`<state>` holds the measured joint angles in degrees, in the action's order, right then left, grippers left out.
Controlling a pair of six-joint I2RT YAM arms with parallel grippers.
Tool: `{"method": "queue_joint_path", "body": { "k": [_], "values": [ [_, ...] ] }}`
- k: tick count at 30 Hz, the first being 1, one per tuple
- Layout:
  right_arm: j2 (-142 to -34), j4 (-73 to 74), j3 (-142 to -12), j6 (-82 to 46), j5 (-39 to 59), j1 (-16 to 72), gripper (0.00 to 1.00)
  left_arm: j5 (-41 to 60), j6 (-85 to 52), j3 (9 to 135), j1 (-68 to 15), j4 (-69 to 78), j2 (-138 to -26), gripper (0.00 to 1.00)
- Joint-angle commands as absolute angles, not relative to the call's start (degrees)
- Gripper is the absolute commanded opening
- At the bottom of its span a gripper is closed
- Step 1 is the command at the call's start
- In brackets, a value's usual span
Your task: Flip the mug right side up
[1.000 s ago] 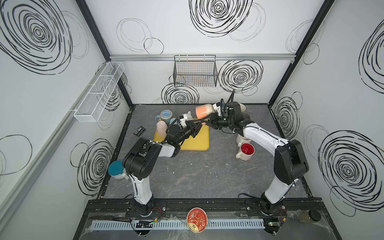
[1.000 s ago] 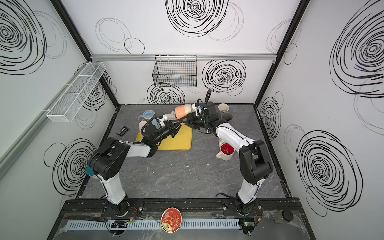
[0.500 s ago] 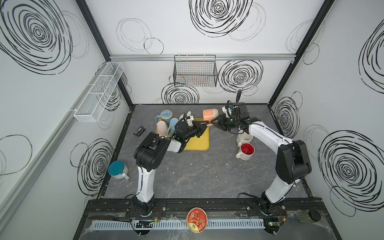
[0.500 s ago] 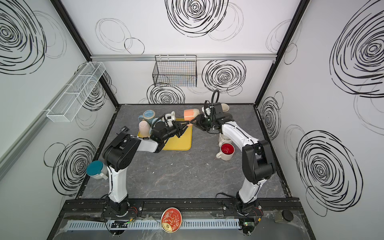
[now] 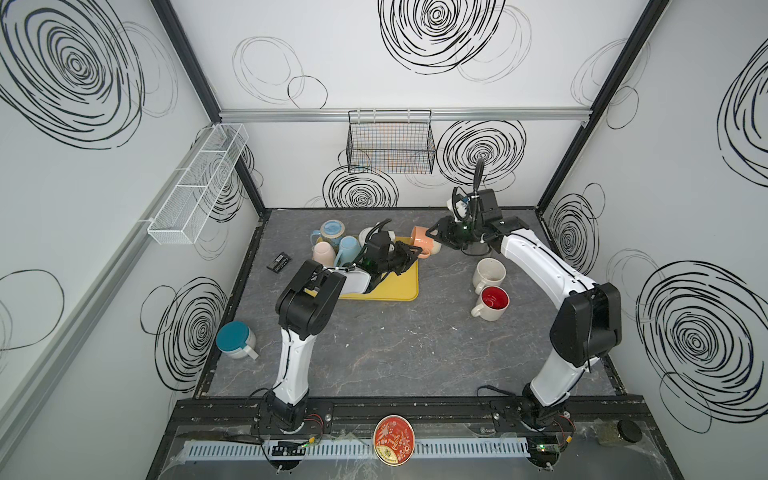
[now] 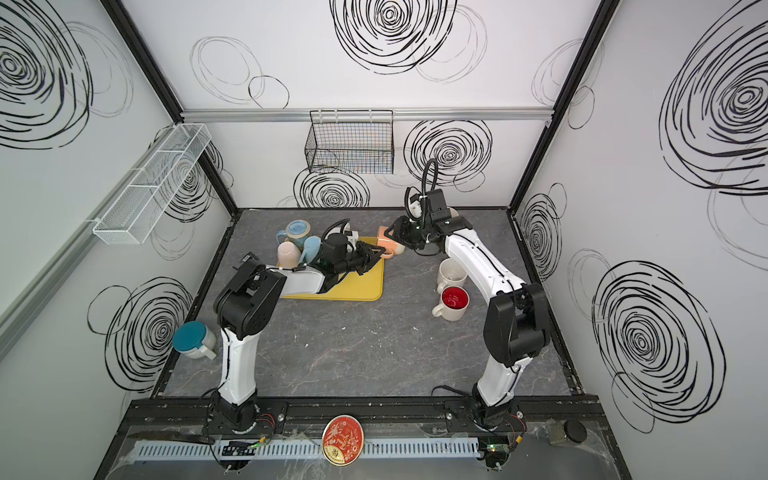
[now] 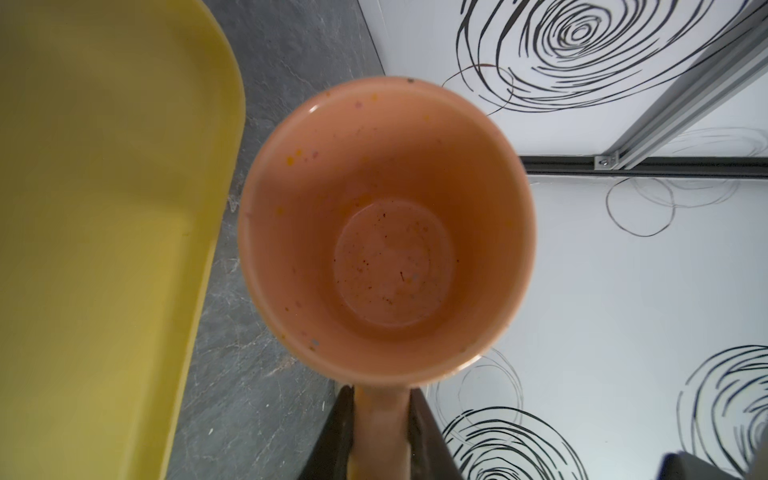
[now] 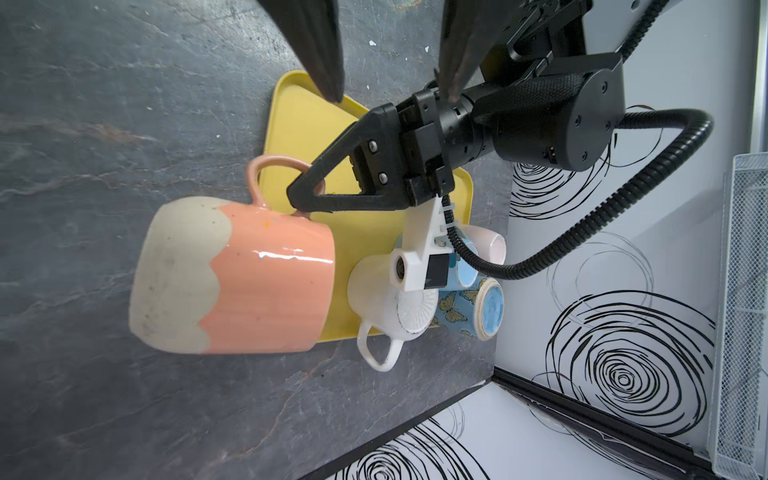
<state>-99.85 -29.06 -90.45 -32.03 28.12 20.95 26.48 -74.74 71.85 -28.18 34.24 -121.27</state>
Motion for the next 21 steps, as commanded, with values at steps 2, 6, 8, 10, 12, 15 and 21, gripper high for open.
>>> {"method": "queue_joint_path", "body": {
  "k": [2,6,8,10,12,15,21],
  "values": [
    [-98.93,-38.63,-94.59,-26.41,22.51,19.75,0.42,23.63,-60.32,82.24,-29.30,25.13,-123.24,0.00],
    [-97.12,-41.28,-94.61,-25.41,21.21,17.45,0.42,19.59,-53.06,90.96,-30.53,14.98,-127.31,0.00],
    [-96.15,-41.23,-93.36,-25.40,21.83,16.04,0.42,17.07,-49.48,95.75,-31.13,10.52,-129.60,0.00],
    [-95.36,-41.49,-92.33,-25.31,22.17,14.70,0.42,13.81,-45.36,101.26,-31.84,5.13,-132.07,0.00],
    [-94.88,-42.36,-92.20,-25.03,21.71,13.83,0.42,10.37,-41.41,106.32,-32.57,0.63,-133.98,0.00],
    [-94.86,-44.30,-92.90,-23.97,19.53,13.35,0.42,4.63,-34.93,112.57,-33.63,-4.59,-136.31,0.00],
    [-96.37,-51.52,-95.21,-23.33,12.66,13.25,0.42,-4.60,-22.94,122.10,-35.26,-7.49,-140.98,0.00]
  ]
}}
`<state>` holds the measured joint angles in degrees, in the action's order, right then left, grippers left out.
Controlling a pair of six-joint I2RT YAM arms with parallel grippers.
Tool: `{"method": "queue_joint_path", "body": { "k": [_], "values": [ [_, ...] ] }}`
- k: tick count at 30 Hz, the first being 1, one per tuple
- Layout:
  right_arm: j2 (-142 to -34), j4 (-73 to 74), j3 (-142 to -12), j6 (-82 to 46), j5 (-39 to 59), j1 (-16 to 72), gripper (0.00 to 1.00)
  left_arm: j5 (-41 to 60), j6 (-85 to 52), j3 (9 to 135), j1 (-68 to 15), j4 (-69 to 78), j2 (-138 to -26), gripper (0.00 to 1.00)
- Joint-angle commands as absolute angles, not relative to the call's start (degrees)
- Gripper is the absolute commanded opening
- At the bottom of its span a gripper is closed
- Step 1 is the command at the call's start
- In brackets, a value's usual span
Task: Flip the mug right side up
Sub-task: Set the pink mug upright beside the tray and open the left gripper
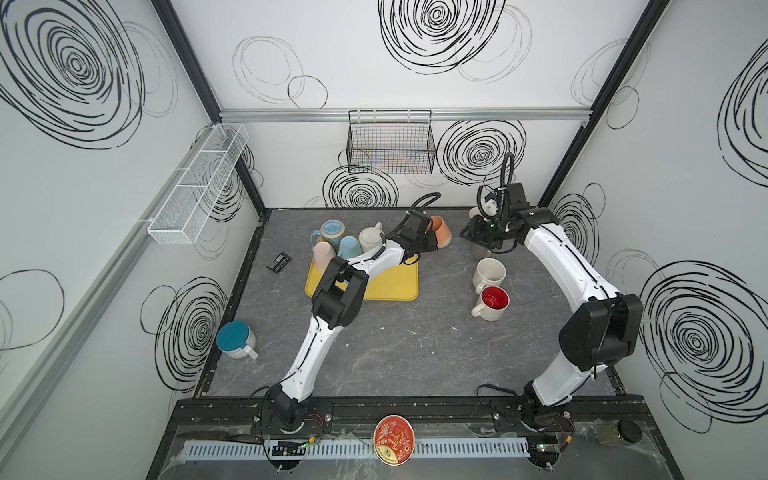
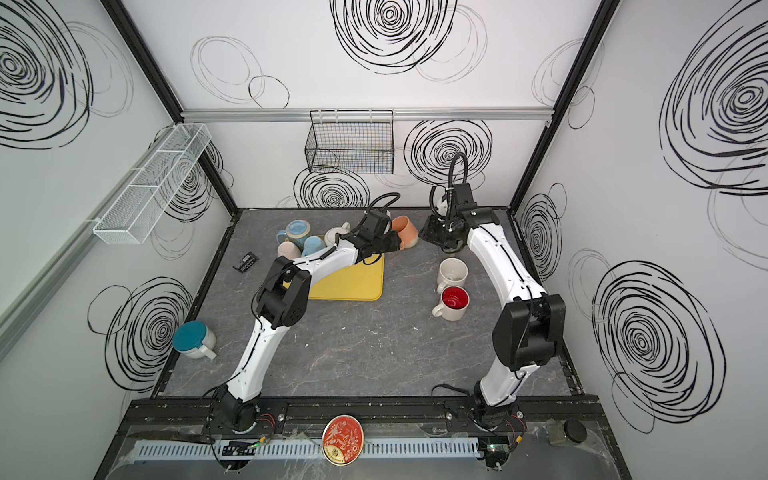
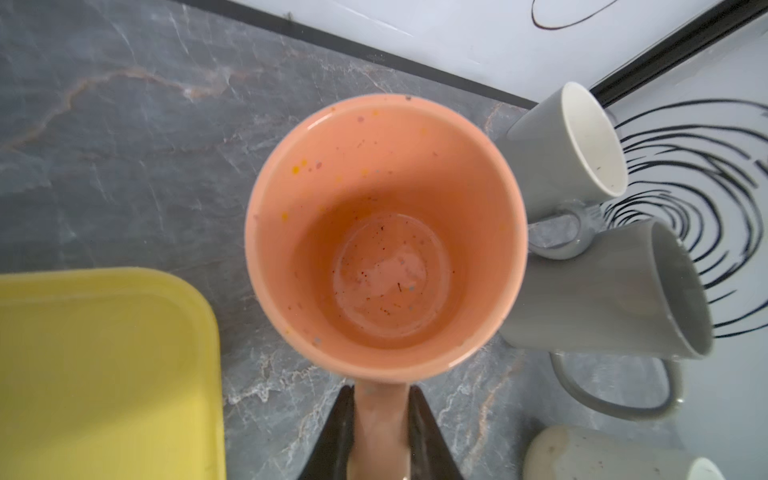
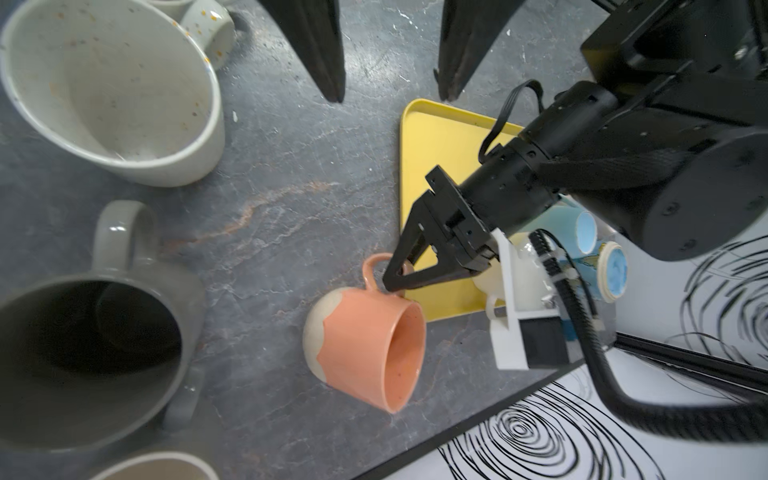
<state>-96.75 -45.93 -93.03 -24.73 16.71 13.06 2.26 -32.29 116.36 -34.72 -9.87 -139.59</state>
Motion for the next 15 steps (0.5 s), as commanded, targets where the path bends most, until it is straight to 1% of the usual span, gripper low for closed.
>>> {"method": "queue_joint_path", "body": {
  "k": [1,4,7,15],
  "values": [
    [-96.56,-51.97,-95.19,-23.23,12.24,13.21,0.43,-5.89,-21.16,124.15,-35.62,-7.82,-142.21,0.00],
    [-96.76,-52.28,-95.43,-23.09,12.26,13.00,0.43,-8.86,-18.32,129.98,-36.51,-8.55,-145.76,0.00],
    [-97.58,-52.28,-96.44,-22.86,12.35,12.92,0.43,-10.55,-18.93,133.81,-36.56,-7.75,-148.81,0.00],
    [-100.11,-53.85,-98.88,-22.14,13.01,12.57,0.43,-13.43,-21.17,136.91,-36.04,-3.00,-152.22,0.00]
  ]
}}
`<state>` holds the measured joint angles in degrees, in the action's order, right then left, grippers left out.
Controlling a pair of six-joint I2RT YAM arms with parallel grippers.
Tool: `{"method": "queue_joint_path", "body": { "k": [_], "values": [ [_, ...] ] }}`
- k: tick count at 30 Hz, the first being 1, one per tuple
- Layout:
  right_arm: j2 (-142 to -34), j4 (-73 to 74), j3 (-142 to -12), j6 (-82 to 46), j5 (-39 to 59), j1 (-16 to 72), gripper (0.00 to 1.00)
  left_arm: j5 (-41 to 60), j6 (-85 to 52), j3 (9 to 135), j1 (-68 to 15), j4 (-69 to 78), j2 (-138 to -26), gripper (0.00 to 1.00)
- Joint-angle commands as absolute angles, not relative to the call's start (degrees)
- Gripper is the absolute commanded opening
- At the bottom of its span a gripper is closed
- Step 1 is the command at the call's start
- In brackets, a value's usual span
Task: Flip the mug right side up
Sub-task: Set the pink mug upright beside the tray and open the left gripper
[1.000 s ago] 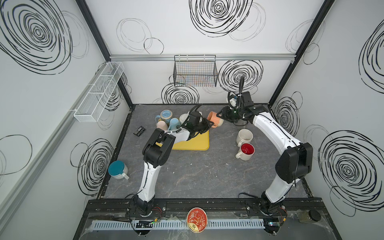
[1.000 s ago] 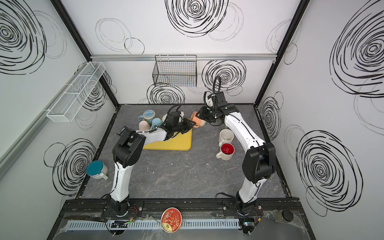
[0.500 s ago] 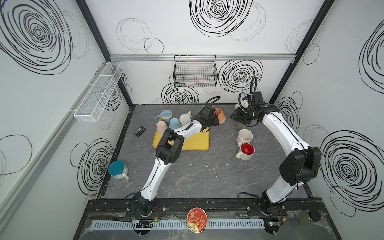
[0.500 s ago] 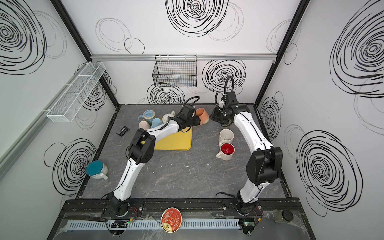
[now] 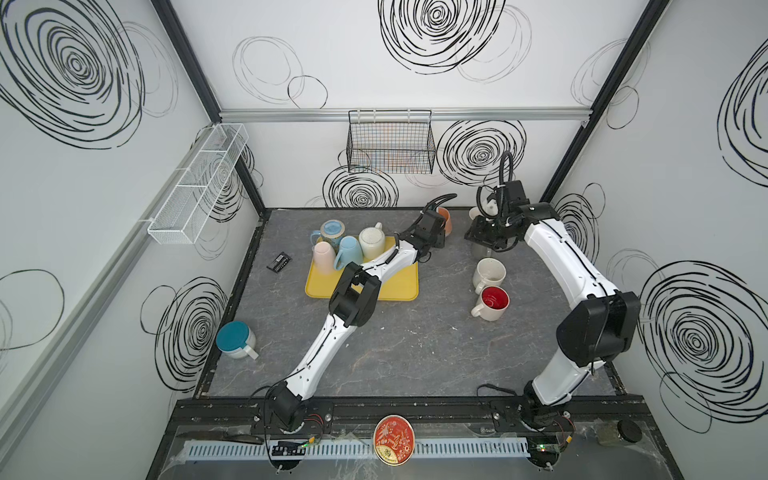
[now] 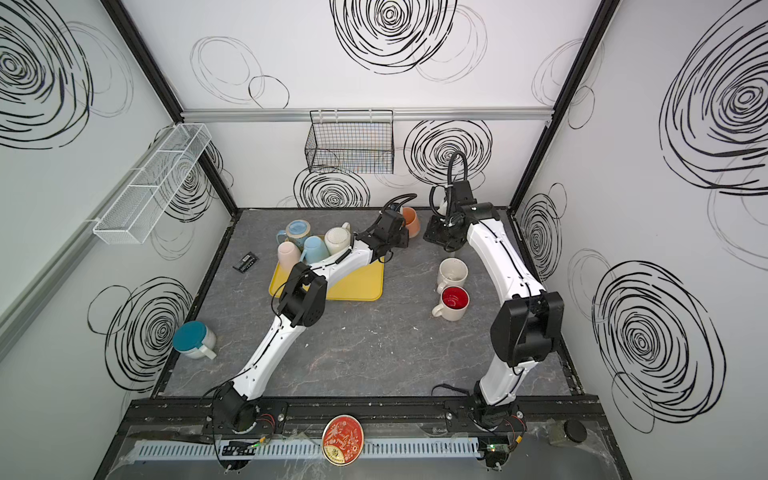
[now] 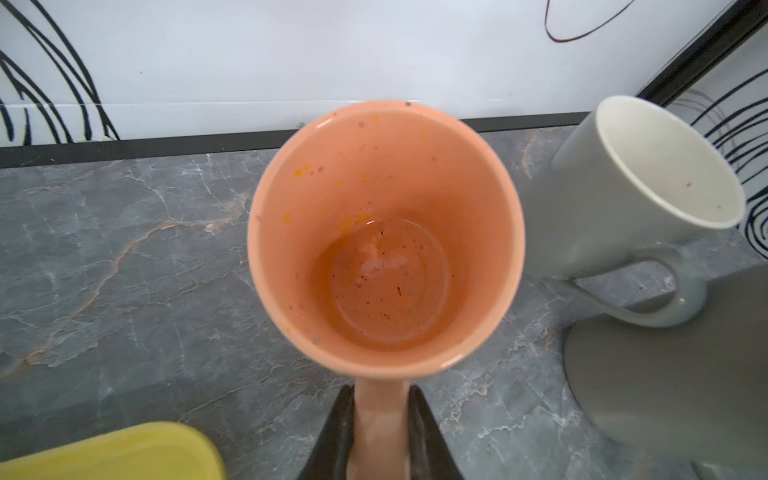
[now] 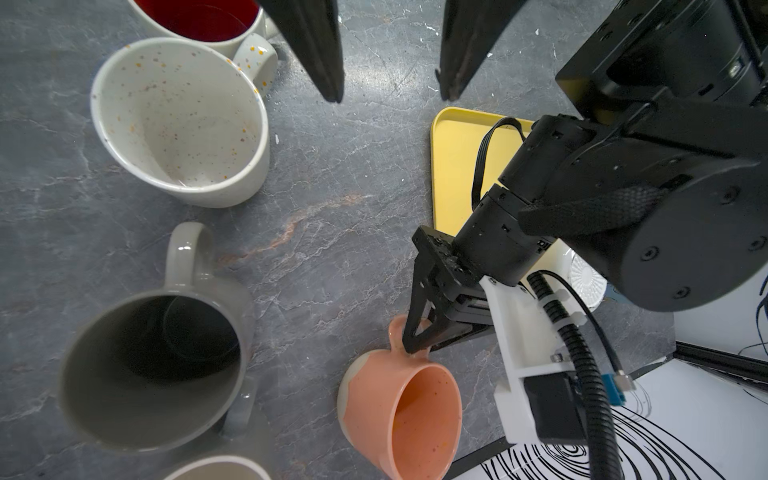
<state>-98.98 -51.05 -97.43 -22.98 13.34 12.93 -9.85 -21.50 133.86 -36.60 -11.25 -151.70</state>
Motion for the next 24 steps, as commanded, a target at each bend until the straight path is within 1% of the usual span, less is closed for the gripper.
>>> {"method": "queue_joint_path", "body": {
  "k": [1,8,14,16,18,24],
  "values": [
    [-100.15,-53.70,-98.88,-22.15,13.01,12.56,0.43,-13.58,-21.33,136.93,-35.99,-2.20,-152.46,0.04],
    [-100.11,-53.18,-98.26,-22.19,13.40,12.22,0.42,-14.33,-23.30,138.31,-35.76,2.08,-155.23,0.10],
    [-100.05,-52.98,-97.65,-22.15,14.24,11.73,0.42,-13.76,-26.25,138.46,-35.25,2.40,-156.01,0.20],
    [-99.93,-52.73,-97.27,-22.18,14.52,11.78,0.43,-13.09,-26.26,138.34,-35.24,2.36,-155.87,0.25],
    [-99.95,-52.52,-96.88,-22.20,14.81,11.69,0.42,-12.52,-26.41,138.19,-35.24,2.37,-155.77,0.29],
    [-99.71,-52.31,-96.59,-22.34,15.12,11.69,0.42,-11.59,-26.37,137.89,-35.51,2.57,-155.26,0.32]
  ]
}}
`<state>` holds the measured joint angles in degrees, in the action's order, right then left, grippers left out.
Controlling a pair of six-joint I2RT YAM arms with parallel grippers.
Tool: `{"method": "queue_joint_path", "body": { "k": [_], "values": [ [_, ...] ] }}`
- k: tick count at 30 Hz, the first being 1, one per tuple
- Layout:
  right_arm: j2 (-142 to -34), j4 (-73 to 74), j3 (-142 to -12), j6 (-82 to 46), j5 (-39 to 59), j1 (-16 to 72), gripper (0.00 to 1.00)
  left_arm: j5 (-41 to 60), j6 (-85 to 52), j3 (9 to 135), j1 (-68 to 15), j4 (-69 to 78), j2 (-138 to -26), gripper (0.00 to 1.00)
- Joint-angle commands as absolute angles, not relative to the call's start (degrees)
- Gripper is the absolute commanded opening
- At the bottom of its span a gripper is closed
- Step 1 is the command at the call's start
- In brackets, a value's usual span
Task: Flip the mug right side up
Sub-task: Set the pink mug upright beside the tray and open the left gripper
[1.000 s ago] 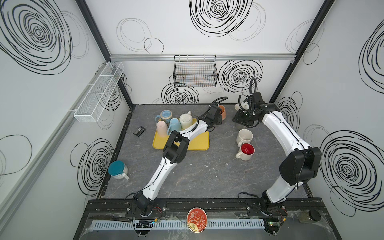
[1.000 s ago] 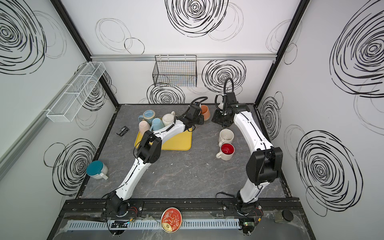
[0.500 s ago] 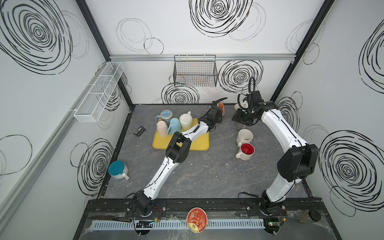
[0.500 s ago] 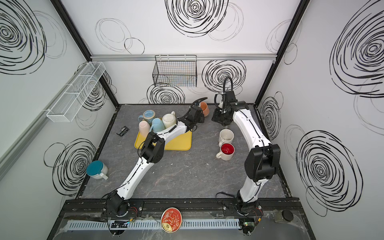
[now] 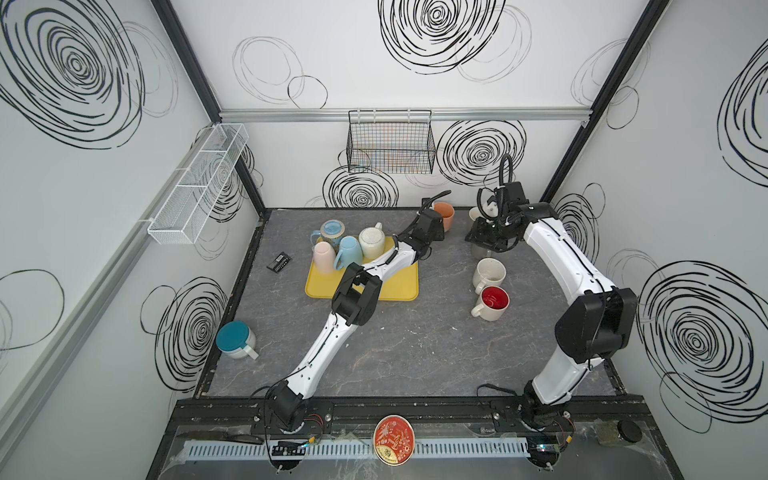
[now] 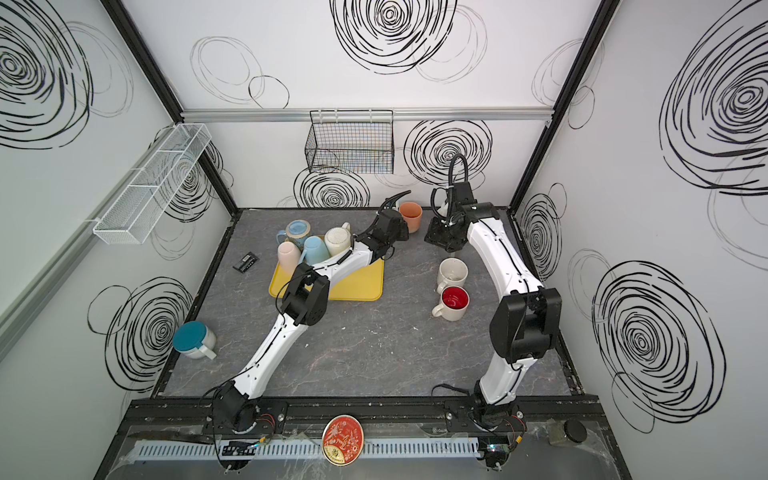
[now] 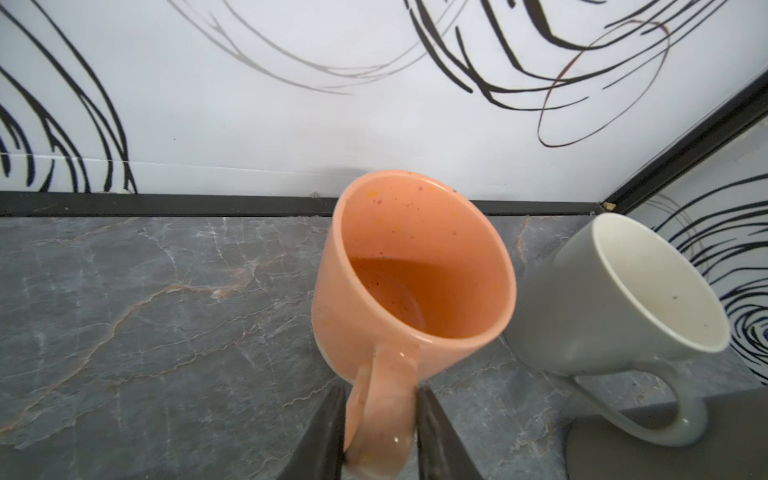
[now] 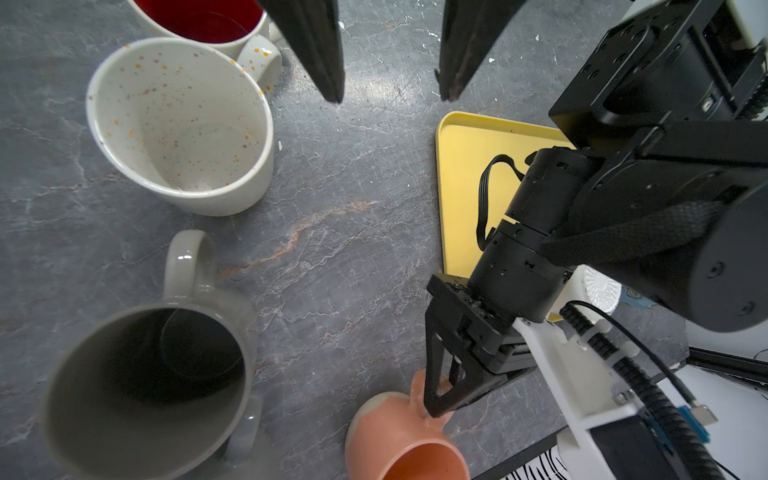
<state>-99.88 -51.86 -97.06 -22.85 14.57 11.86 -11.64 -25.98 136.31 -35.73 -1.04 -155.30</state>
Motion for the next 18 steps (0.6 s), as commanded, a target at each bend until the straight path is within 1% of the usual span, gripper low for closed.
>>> {"method": "queue_joint_path", "body": {
  "k": [1,5,10,16,18],
  "values": [
    [-99.70,-52.33,-96.51,-22.35,15.12,11.60,0.42,-11.45,-26.45,137.90,-35.51,2.57,-155.21,0.32],
    [-99.42,-52.38,-96.24,-22.42,14.99,11.60,0.42,-11.19,-26.57,136.84,-35.51,3.09,-154.32,0.34],
    [-98.90,-51.58,-95.89,-22.92,15.26,11.66,0.42,-10.27,-26.60,132.83,-35.35,4.37,-150.48,0.42],
    [-98.34,-49.81,-95.19,-24.41,15.16,12.59,0.42,-6.99,-26.48,123.40,-34.98,7.20,-140.82,0.47],
    [-98.03,-49.25,-95.19,-24.99,14.52,13.59,0.42,-5.67,-26.22,117.76,-34.89,8.55,-136.12,0.49]
  ]
}}
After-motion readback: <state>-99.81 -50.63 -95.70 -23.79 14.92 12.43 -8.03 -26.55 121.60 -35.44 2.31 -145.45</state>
